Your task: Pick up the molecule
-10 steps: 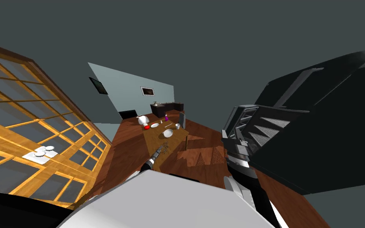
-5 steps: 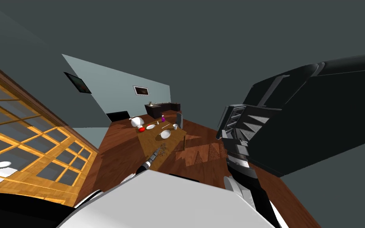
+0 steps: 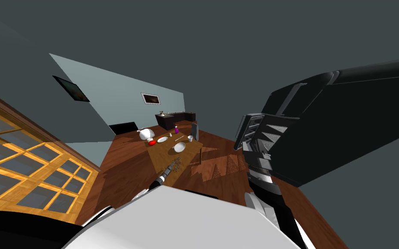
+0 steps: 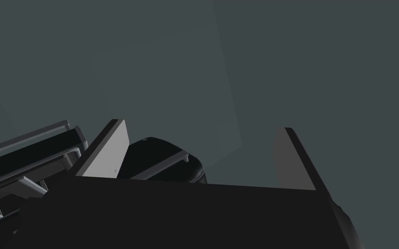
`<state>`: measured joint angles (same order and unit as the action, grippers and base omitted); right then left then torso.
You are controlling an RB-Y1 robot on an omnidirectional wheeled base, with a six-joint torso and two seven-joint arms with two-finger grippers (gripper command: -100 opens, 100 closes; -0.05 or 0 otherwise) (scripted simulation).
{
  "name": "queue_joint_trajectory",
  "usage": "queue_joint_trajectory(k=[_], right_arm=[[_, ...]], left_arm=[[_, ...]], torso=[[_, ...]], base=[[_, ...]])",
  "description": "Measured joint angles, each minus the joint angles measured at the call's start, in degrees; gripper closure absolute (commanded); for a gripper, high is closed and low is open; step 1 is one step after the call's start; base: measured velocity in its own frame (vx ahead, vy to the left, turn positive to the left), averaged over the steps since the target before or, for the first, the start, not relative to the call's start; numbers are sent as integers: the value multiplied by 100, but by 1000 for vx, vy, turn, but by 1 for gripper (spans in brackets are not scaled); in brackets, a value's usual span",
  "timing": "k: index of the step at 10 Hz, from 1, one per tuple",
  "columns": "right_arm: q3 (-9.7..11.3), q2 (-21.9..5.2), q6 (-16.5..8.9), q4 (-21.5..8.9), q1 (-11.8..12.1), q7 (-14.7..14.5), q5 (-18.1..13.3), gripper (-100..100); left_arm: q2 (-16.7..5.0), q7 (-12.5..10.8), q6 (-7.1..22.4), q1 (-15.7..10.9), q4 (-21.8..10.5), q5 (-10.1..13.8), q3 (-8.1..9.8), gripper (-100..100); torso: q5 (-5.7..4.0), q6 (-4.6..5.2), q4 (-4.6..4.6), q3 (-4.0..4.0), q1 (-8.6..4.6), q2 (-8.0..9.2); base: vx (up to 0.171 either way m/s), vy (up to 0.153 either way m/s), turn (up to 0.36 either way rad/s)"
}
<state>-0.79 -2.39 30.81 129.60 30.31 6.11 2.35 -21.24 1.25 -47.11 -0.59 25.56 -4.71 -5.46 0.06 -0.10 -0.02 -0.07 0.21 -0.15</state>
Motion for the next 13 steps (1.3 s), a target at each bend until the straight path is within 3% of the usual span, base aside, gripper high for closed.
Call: queue_joint_trajectory(k=[1,2,4,6,8,10,13], right_arm=[[0,0,0,0,0,0,0,0],[0,0,0,0,0,0,0,0],[0,0,0,0,0,0,0,0],[0,0,0,0,0,0,0,0],[0,0,0,0,-1,0,0,0],[1,0,0,0,0,0,0,0],[0,1,0,0,1,0,0,0]], left_arm=[[54,69,68,-68,-28,18,9,-100],[107,126,30,-234,-250,38,18,-100],[288,326,380,-224,121,95,46,-100],[326,375,275,-404,-180,108,58,-100],[492,544,495,-492,-55,165,81,-100],[687,741,440,-861,-513,228,132,-100],[731,813,638,-831,-297,245,129,-100]], torso=[[2,-1,1,3,7,5],[2,0,1,3,9,5],[4,-1,2,6,14,9],[-2,-1,0,-1,-11,-2],[1,1,1,3,-2,5],[-1,2,0,0,-11,0],[-4,-2,-2,-4,-17,-8]], base=[[-37,66,-7],[-55,100,-12],[-31,56,-6],[-15,24,0],[-29,29,-78],[-24,21,-80],[3,-2,9]])
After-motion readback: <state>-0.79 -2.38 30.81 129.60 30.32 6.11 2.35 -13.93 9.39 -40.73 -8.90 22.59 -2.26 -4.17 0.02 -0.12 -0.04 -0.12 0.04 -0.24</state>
